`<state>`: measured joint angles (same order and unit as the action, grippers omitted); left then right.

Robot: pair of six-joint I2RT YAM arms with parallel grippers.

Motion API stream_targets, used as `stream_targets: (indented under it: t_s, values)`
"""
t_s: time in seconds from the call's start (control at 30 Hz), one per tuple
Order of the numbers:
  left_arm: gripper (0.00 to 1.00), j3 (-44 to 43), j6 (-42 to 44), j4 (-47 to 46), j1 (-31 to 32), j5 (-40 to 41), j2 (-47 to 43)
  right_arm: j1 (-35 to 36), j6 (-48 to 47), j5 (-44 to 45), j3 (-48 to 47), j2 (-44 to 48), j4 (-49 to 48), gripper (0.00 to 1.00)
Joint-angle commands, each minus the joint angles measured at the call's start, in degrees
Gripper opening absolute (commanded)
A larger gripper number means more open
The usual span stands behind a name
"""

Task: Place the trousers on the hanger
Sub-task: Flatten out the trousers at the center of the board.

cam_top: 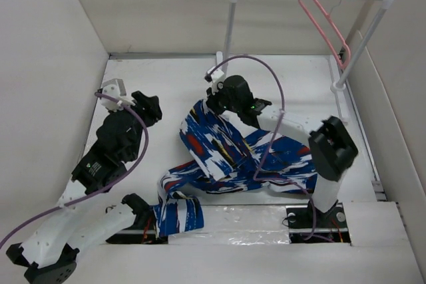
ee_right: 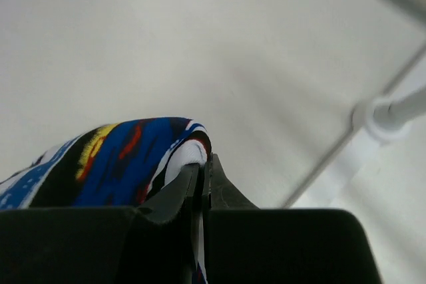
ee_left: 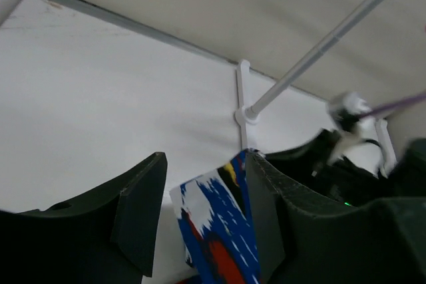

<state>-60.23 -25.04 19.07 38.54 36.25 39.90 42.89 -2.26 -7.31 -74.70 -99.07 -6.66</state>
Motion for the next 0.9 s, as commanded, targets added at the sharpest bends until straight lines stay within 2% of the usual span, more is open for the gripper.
stream_targets:
  t_s: [0.0,0.03,0.1,0.13,0.17,0.27,0.33,0.4,0.43,0.47,0.5,0.53,0.57,0.63,0.67,0.7,0.8,0.83,0.87]
  values:
    - [0.46,3.09,-1.76,-0.96,0.22,-5.65,1.23,-2.98,2.08,-2.88,-5.36,-5.16,3.5,0.0]
    - [0.45,4.93,-2.29,-0.96,0.22,-6.88,1.15,-3.69,2.09,-3.06,-5.89,-5.69,2.8,0.0]
    - [0.42,6.87,-3.34,-1.58,0.22,-11.45,1.84,-3.7,2.0,-2.45,-9.91,-7.1,5.23,0.08]
    - [0.42,8.79,-3.96,-1.58,0.22,-13.9,2.28,-3.7,1.39,-2.18,-11.25,-7.37,6.47,0.16]
    - [0.41,10.12,-4.75,-2.62,0.22,-15.49,3.07,-3.17,0.08,-1.92,-12.22,-7.37,8.83,0.44]
    - [0.42,16.25,-7.3,-7.45,2.84,-17.97,5.35,-2.46,-1.95,0.62,-11.62,-4.48,10.69,0.71]
    - [0.42,18.29,-8.97,-9.48,7.41,-16.57,7.72,-1.94,-1.87,2.13,-6.03,0.96,9.65,0.76]
    - [0.42,18.3,-8.98,-12.64,11.88,-14.38,11.77,-1.94,-1.69,3.0,-1.0,5.79,7.45,0.76]
    - [0.42,18.22,-8.54,-14.13,17.12,-12.8,13.26,-1.94,-1.43,3.61,1.28,11.04,7.27,0.74]
    - [0.41,17.61,-7.49,-16.5,19.61,-9.74,16.49,-2.46,-1.43,4.4,6.01,13.96,7.27,0.48]
    - [0.38,16.12,-7.05,-17.13,22.95,-8.31,18.44,-2.46,-1.26,5.98,8.58,19.82,7.27,0.32]
    - [0.35,16.11,-6.43,-17.83,22.98,-8.3,20.63,-2.46,-0.82,6.95,11.21,22.83,5.97,0.12]
    - [0.3,14.89,-5.3,-20.19,25.5,-8.91,25.09,-3.07,0.14,8.87,13.85,25.65,4.82,0.0]
    - [0.22,13.91,-2.75,-22.4,27.45,-9.18,29.51,-4.22,0.33,10.74,21.32,31.19,3.14,0.0]
    - [0.13,13.21,-1.61,-25.02,28.94,-10.14,33.71,-4.74,0.68,11.26,23.35,36.26,3.14,0.0]
    - [0.1,12.6,0.06,-25.92,28.96,-10.76,35.75,-6.23,1.12,11.53,26.94,38.84,3.75,0.0]
    - [0.12,9.44,1.22,-27.33,29.48,-11.73,43.49,-8.78,1.65,10.48,32.22,47.54,6.12,0.0]
    - [0.15,8.82,1.57,-27.59,29.48,-11.73,45.07,-10.36,1.56,10.21,33.2,49.3,6.48,0.0]
    - [0.22,7.68,1.92,-28.81,29.48,-12.69,47.61,-11.16,1.56,9.95,33.99,50.97,8.39,0.0]
